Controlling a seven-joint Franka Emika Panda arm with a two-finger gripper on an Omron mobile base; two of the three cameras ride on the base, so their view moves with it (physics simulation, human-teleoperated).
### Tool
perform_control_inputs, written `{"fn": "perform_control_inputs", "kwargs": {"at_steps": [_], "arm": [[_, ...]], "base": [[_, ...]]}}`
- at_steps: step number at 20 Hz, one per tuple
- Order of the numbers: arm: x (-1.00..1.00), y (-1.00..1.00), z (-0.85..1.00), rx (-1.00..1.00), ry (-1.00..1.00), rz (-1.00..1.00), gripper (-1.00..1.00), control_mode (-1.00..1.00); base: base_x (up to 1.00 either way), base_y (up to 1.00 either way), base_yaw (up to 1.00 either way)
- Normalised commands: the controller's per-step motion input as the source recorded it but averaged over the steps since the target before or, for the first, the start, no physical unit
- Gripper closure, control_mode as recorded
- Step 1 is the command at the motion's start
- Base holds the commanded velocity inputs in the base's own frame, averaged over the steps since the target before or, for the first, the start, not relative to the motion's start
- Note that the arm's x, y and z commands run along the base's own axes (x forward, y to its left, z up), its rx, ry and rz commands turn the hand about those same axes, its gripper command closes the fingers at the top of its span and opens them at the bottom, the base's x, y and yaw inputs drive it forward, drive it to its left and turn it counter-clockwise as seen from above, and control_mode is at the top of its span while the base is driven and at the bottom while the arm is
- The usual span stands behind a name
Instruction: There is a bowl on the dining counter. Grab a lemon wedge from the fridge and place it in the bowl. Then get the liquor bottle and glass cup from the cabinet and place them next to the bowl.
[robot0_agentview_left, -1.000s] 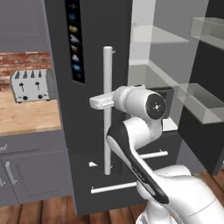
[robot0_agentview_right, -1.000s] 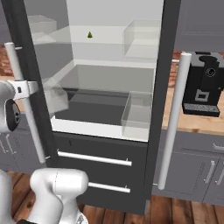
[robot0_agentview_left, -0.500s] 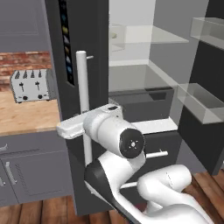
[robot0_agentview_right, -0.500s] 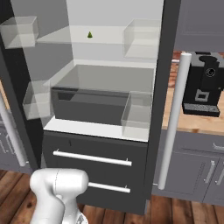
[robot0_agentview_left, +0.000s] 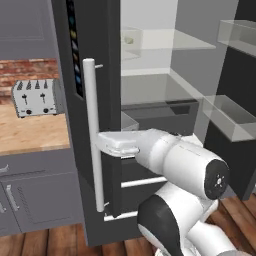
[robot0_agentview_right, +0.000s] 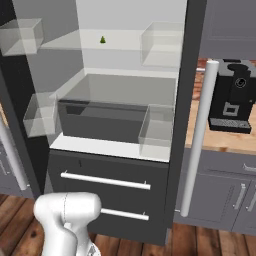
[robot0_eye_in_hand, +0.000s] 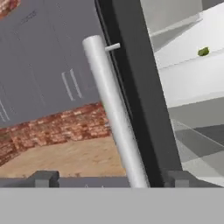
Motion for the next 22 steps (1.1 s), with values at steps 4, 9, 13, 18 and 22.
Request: {"fn": "perform_control_inputs", "kwargs": {"at_steps": [4, 9, 13, 18, 22], "arm": [[0.19, -1.00, 0.00, 0.39, 0.45, 0.00, -1.00, -1.00], [0.63, -0.77, -0.01, 0.35, 0.46, 0.07, -1.00, -1.00], [0.93, -0.20, -0.05, 0.23, 0.41, 0.27, -1.00, -1.00], [0.99, 0.05, -0.11, 0.17, 0.37, 0.28, -1.00, -1.00], [0.74, 0.37, -0.31, 0.08, 0.07, 0.17, -1.00, -1.00]], "base": [[0.00, 0.00, 0.00], [0.00, 0.00, 0.00], [0.00, 0.00, 0.00], [0.00, 0.00, 0.00], [0.00, 0.00, 0.00]]}}
